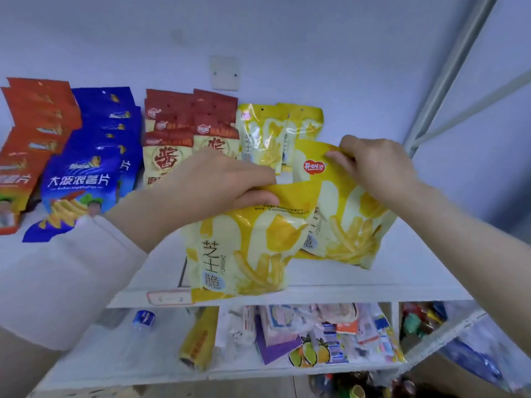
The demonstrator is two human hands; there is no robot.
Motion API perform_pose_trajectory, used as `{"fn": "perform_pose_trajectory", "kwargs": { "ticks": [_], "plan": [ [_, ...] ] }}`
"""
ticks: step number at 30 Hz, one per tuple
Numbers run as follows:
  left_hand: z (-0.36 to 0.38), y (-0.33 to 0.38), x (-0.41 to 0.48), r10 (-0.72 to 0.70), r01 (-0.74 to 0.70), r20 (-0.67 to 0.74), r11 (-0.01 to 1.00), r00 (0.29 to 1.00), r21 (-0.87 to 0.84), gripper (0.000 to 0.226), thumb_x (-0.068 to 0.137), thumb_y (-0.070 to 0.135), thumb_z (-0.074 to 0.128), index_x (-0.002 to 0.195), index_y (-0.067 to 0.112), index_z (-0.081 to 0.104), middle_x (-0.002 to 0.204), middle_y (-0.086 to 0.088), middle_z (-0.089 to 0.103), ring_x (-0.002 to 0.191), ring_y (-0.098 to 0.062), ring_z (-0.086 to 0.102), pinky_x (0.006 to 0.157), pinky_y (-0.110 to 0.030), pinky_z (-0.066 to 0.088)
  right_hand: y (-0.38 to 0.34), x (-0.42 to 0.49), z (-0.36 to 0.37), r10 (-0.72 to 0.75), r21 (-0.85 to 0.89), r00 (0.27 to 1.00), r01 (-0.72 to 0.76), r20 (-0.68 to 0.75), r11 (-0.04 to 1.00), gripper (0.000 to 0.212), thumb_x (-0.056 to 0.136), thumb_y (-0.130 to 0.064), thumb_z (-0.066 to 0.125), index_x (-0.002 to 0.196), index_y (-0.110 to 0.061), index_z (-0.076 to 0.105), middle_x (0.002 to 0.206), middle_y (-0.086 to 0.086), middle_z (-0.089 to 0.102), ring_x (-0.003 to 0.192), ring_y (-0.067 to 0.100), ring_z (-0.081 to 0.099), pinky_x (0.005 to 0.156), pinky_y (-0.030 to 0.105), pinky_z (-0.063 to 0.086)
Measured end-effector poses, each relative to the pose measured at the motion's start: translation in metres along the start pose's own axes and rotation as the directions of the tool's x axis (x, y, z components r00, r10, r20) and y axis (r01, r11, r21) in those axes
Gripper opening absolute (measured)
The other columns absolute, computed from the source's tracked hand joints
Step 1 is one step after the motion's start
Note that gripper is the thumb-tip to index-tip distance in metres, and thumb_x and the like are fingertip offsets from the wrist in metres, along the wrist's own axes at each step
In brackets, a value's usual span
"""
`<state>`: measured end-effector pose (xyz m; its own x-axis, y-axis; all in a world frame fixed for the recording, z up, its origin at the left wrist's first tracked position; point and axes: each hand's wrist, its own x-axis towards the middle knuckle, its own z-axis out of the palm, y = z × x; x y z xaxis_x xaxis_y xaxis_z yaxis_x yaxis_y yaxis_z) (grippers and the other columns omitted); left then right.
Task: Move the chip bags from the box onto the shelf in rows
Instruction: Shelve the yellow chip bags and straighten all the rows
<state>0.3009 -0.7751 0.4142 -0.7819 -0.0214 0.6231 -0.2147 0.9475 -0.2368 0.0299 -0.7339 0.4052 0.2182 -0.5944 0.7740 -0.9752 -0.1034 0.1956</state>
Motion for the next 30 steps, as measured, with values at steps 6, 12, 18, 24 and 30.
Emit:
{"fn": "perform_pose_trajectory", "kwargs": {
  "ticks": [6, 12, 18, 24, 30],
  "plan": [
    [0.038, -0.079, 0.029, 0.011, -0.012, -0.037, 1.000, 0.999, -0.004, 0.055, 0.094, 0.053, 0.025, 0.070, 0.014, 0.054, 0.050, 0.004, 0.051, 0.038, -0.020, 0.047, 0.043, -0.013, 0.019, 0.034, 0.043, 0.048, 0.023, -0.036, 1.000, -0.023, -0.016, 0.999, 0.043, 0.088, -0.041, 0.042, 0.068, -0.004, 0.052, 0.044, 0.015, 0.050, 0.038, 0.036, 0.050, 0.045, 0.030, 0.037],
    [0.084, -0.132, 0.059, -0.017, 0.015, -0.034, 0.998, 0.999, -0.059, 0.044, 0.087, 0.047, 0.041, 0.071, 0.010, 0.058, 0.050, 0.006, 0.052, 0.038, -0.019, 0.049, 0.038, -0.023, 0.035, 0.074, 0.067, 0.106, -0.004, -0.059, 1.000, 0.003, -0.019, 0.998, 0.042, 0.088, -0.039, 0.044, 0.065, -0.005, 0.051, 0.043, 0.012, 0.048, 0.035, 0.034, 0.049, 0.043, 0.028, 0.037],
    [0.134, -0.181, 0.098, -0.080, 0.079, -0.014, 0.995, 0.997, -0.063, 0.039, 0.085, 0.045, 0.046, 0.068, 0.011, 0.056, 0.053, 0.016, 0.030, 0.040, -0.009, 0.027, 0.048, -0.008, 0.018, 0.122, 0.097, 0.171, -0.028, 0.010, 1.000, 0.028, -0.010, 1.000, 0.042, 0.088, -0.040, 0.044, 0.065, -0.005, 0.052, 0.042, 0.010, 0.046, 0.035, 0.033, 0.047, 0.046, 0.026, 0.032],
    [0.198, -0.228, 0.129, -0.096, 0.100, 0.066, 0.993, 0.993, -0.058, 0.037, 0.085, 0.045, 0.044, 0.074, 0.014, 0.060, 0.050, 0.009, 0.047, 0.037, -0.012, 0.036, 0.037, -0.020, 0.035, 0.160, 0.122, 0.246, -0.080, 0.162, 0.996, 0.073, 0.038, 0.984, 0.042, 0.088, -0.041, 0.043, 0.063, -0.009, 0.049, 0.044, 0.006, 0.045, 0.038, 0.032, 0.049, 0.045, 0.026, 0.034],
    [0.249, -0.266, 0.137, -0.132, 0.139, 0.124, 0.989, 0.983, -0.042, 0.047, 0.086, 0.049, 0.039, 0.078, 0.010, 0.064, 0.050, 0.003, 0.055, 0.036, -0.019, 0.050, 0.034, -0.024, 0.039, 0.180, 0.138, 0.305, -0.127, 0.268, 0.992, 0.116, 0.025, 0.956, 0.038, 0.087, -0.036, 0.047, 0.061, -0.009, 0.046, 0.047, -0.004, 0.030, 0.034, 0.028, 0.044, 0.042, 0.024, 0.033]
  ]
}}
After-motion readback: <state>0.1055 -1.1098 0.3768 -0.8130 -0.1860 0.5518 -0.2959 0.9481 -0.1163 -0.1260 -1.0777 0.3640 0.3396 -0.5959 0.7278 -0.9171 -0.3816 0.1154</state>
